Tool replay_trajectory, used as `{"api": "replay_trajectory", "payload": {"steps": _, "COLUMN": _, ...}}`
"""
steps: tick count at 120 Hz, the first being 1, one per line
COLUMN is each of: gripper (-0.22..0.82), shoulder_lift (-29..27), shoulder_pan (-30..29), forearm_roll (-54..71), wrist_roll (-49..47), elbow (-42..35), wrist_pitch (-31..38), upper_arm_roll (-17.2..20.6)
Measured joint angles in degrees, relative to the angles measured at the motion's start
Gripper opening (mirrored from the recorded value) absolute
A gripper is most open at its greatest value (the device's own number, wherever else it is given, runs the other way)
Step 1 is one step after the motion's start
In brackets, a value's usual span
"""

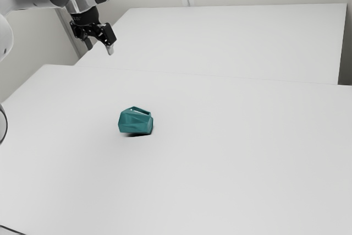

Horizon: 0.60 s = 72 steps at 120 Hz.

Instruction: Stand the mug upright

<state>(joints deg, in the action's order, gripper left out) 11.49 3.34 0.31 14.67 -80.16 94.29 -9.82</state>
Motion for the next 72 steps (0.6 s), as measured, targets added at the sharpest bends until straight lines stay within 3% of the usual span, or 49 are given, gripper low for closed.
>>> {"api": "replay_trajectory", "payload": {"steps": 53, "gripper": 0.60, "shoulder_lift": -0.31, "shoulder_pan": -0.55, "forearm_roll": -1.77, "wrist_roll": -0.09, "elbow": -0.83, "wrist_pitch": -0.33, "upper_arm_roll": -0.49}}
{"api": "replay_trajectory", "payload": {"steps": 72, "gripper": 0.60, "shoulder_lift": -0.48, "shoulder_pan": -1.91, "forearm_roll": -14.29, "wrist_roll": 2.78, "elbow": -4.12, "wrist_pitch": -1.61, "upper_arm_roll": -7.28}}
